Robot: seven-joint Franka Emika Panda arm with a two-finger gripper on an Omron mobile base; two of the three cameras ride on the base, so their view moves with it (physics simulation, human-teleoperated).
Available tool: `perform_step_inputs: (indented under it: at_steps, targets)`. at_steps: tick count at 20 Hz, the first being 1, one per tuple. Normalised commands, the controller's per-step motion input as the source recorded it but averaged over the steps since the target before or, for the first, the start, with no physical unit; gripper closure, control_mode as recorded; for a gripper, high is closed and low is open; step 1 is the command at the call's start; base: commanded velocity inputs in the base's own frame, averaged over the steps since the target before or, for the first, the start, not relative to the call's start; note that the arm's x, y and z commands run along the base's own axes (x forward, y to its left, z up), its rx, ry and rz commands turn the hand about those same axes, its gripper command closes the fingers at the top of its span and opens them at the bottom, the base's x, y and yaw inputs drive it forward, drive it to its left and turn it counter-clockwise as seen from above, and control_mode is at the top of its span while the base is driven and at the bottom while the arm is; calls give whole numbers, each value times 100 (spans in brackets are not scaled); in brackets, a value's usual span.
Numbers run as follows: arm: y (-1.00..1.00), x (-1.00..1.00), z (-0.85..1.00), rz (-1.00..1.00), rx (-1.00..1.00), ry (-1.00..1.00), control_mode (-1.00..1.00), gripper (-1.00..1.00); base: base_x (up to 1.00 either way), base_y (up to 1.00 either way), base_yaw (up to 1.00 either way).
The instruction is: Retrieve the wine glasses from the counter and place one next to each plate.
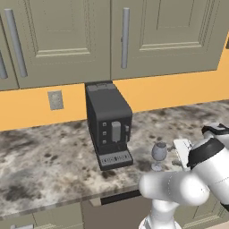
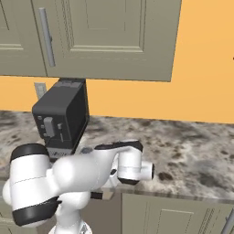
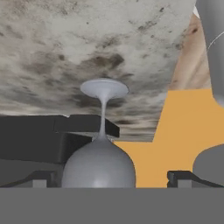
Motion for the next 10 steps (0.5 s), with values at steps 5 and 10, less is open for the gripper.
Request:
perform_step_inputs:
  at_steps: [5, 10]
  targets:
    - [11, 2, -4, 0, 0, 12, -100, -100, 0, 0, 0]
    - [3, 0, -19, 2, 2, 16, -100, -100, 0, 0, 0]
